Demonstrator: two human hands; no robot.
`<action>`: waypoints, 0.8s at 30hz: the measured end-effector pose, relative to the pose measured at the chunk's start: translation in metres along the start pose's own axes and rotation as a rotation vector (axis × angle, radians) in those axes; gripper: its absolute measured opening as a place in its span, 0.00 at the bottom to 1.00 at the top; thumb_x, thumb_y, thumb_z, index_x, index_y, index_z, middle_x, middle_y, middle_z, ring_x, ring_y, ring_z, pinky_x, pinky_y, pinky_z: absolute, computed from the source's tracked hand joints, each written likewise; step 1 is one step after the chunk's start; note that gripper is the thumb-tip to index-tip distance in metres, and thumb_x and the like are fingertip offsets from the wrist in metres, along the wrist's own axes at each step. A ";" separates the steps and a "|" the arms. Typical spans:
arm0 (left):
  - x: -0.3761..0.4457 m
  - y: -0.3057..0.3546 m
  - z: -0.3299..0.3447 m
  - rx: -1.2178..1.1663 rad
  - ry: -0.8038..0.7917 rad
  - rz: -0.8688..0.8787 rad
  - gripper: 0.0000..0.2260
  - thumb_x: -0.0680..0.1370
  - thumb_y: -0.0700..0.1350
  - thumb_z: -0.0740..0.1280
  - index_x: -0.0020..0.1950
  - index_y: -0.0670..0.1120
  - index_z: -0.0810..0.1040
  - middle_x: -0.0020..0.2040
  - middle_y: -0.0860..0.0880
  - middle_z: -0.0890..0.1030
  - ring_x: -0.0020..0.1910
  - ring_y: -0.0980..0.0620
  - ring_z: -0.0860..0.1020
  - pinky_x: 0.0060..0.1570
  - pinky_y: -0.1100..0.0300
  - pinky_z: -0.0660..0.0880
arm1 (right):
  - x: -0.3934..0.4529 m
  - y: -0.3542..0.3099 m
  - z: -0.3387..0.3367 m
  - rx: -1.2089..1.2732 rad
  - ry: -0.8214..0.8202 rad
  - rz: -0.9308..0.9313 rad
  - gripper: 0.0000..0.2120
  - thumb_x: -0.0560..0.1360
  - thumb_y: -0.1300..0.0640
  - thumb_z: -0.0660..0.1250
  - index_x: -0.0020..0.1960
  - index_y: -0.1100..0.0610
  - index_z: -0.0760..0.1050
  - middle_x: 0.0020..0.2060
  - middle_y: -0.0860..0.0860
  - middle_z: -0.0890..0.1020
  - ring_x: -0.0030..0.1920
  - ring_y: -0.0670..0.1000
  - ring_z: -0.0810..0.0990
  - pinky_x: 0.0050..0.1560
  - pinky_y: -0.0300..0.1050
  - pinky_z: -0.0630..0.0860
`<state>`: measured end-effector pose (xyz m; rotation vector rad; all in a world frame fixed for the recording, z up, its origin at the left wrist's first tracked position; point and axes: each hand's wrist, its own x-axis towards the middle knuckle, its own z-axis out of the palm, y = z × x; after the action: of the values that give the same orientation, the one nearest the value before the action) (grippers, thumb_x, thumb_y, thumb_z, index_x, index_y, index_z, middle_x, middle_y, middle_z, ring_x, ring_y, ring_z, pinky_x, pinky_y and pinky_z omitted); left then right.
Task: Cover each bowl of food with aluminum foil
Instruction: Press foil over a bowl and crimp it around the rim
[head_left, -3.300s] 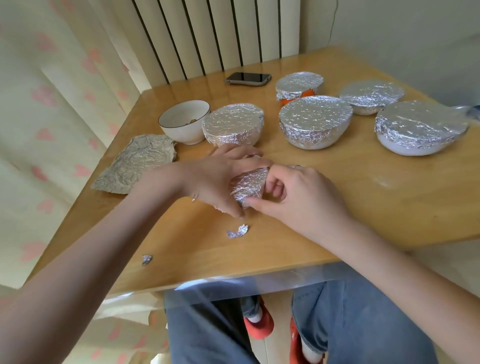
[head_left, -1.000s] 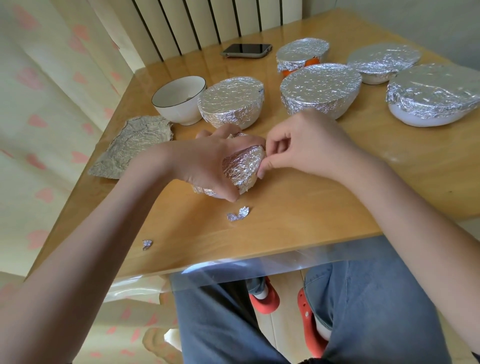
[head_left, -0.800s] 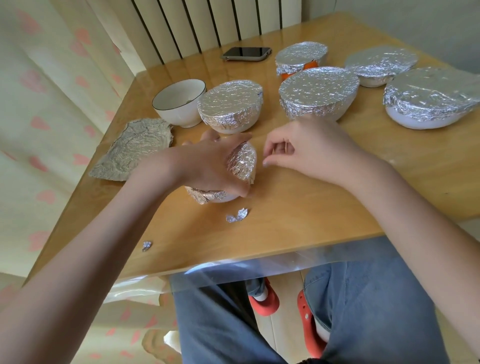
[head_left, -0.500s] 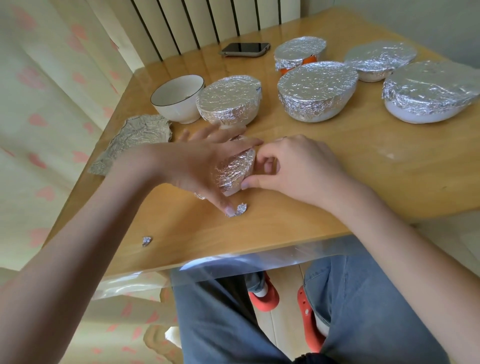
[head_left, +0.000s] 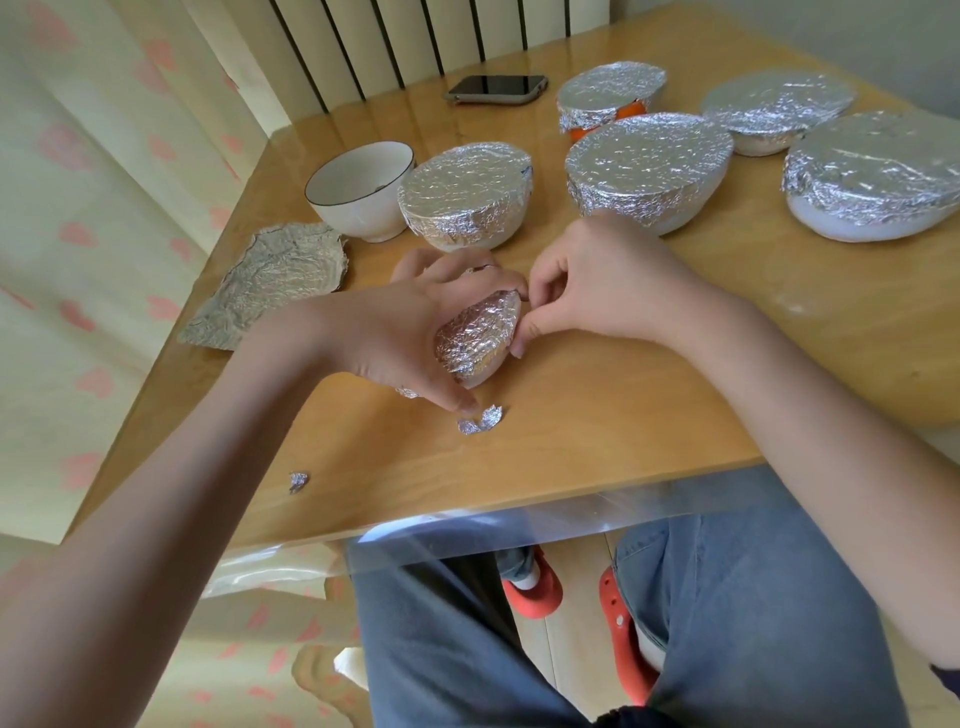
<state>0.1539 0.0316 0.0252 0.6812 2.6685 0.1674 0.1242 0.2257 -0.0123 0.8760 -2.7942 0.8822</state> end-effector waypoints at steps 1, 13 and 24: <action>0.000 0.001 0.000 -0.001 -0.005 -0.002 0.43 0.64 0.52 0.79 0.69 0.71 0.55 0.71 0.67 0.52 0.68 0.65 0.48 0.63 0.60 0.54 | 0.001 0.000 -0.001 -0.066 0.024 0.000 0.15 0.58 0.41 0.77 0.28 0.50 0.78 0.25 0.44 0.77 0.31 0.43 0.71 0.33 0.41 0.63; -0.006 0.019 0.001 -0.004 -0.039 -0.335 0.61 0.52 0.74 0.71 0.71 0.72 0.32 0.79 0.58 0.38 0.79 0.43 0.42 0.72 0.41 0.55 | -0.047 -0.006 0.003 0.027 0.045 0.082 0.03 0.73 0.51 0.70 0.46 0.45 0.80 0.33 0.38 0.76 0.36 0.41 0.73 0.43 0.44 0.73; -0.007 0.004 -0.021 0.121 -0.101 -0.079 0.51 0.63 0.52 0.81 0.74 0.70 0.51 0.74 0.60 0.54 0.73 0.53 0.60 0.70 0.52 0.65 | -0.071 -0.037 0.030 0.146 0.105 0.088 0.05 0.71 0.51 0.72 0.43 0.47 0.75 0.36 0.43 0.76 0.37 0.43 0.73 0.39 0.46 0.75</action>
<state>0.1531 0.0313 0.0473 0.6033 2.6187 -0.0491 0.2062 0.2199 -0.0354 0.7058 -2.7244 1.1237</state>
